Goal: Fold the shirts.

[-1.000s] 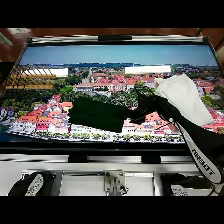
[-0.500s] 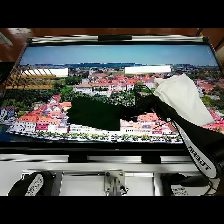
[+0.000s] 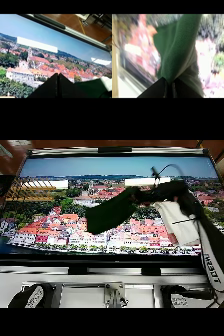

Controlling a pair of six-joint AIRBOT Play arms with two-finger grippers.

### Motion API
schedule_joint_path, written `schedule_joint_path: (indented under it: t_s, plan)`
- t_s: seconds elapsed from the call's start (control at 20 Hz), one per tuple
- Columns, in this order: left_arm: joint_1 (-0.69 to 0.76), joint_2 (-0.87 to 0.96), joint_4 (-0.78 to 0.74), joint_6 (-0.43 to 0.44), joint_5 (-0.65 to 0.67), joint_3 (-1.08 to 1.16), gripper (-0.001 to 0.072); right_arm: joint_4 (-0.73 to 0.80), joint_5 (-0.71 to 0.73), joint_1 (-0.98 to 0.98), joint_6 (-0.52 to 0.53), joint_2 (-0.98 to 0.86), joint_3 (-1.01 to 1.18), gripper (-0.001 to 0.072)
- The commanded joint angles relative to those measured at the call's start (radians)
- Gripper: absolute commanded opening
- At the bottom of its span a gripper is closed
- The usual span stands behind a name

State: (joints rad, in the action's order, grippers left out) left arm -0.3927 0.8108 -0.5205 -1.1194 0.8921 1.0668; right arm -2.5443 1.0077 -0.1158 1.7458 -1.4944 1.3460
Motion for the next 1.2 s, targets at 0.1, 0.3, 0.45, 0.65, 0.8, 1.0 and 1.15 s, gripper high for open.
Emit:
schedule_joint_path:
  t_s: [0.1, 0.3, 0.45, 0.65, 0.8, 1.0, 1.15]
  plan:
    - [0.001, 0.000, -0.004, -0.002, 0.057, -0.021, 0.0029, 0.050, 0.050, 0.240, -0.110, 0.041, 0.289, 0.0056]
    - [0.014, 0.000, -0.004, -0.003, 0.088, -0.042, 0.0029, 0.075, 0.050, 0.390, -0.126, 0.041, 0.390, 0.0055]
    - [0.028, -0.001, -0.004, -0.003, 0.089, -0.045, 0.0029, 0.100, 0.049, 0.488, -0.094, 0.041, 0.425, 0.0056]
    - [0.079, -0.002, -0.004, -0.003, 0.107, -0.045, 0.0029, 0.182, 0.110, 0.570, -0.135, 0.041, 0.425, 0.0056]
    - [0.113, -0.002, -0.004, -0.002, 0.108, -0.045, 0.0029, 0.335, 0.225, 0.614, -0.137, 0.058, 0.425, 0.0056]
    - [0.132, -0.002, -0.004, -0.002, 0.112, -0.045, 0.0029, 0.527, 0.259, 0.666, -0.160, 0.116, 0.425, 0.0056]
    - [0.132, -0.002, -0.004, -0.002, 0.115, -0.045, 0.0029, 0.654, 0.390, 0.682, -0.160, 0.126, 0.424, 0.0056]
